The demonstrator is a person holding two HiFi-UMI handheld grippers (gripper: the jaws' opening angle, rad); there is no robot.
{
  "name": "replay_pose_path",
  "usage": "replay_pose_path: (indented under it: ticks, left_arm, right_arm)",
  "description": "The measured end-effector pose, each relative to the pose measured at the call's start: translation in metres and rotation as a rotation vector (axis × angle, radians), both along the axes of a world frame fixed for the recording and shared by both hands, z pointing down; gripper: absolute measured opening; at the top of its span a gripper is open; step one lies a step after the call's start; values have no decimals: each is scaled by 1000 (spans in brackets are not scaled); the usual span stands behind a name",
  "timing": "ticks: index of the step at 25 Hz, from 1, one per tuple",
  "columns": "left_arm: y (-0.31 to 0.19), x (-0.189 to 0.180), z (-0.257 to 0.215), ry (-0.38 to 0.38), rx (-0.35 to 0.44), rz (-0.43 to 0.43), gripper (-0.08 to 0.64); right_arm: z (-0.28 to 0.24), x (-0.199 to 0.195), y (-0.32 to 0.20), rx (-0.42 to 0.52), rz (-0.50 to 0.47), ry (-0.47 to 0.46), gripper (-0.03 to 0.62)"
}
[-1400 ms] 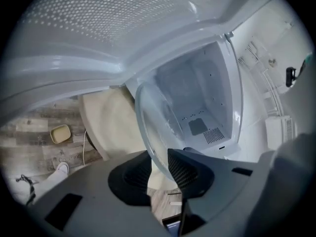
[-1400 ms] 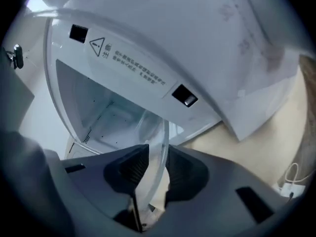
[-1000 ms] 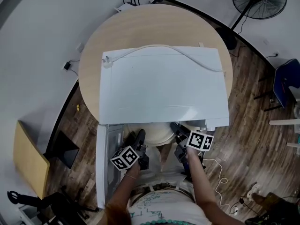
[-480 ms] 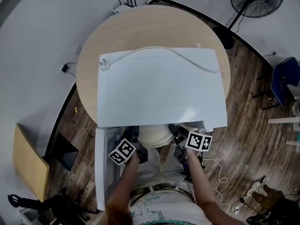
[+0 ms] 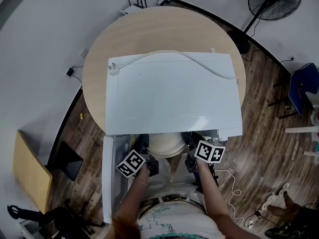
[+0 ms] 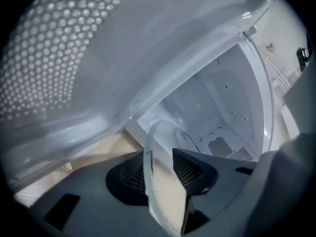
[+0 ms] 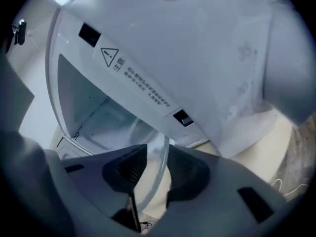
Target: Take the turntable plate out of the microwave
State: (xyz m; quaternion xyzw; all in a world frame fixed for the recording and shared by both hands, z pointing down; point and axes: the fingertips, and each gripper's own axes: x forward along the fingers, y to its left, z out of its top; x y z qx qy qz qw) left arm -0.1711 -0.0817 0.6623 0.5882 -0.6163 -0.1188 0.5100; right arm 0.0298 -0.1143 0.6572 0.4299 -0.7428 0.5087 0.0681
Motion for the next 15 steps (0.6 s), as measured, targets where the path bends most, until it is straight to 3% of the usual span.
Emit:
replay_pose_path:
  ticks: [4, 15]
  left_arm:
    - [11, 2, -4, 24, 7, -8, 141]
    - [25, -2, -29, -43, 76, 35, 130]
  right_arm:
    - [-1, 3, 4, 17, -6, -8, 115]
    - [-16, 3, 22, 58, 62, -37, 115]
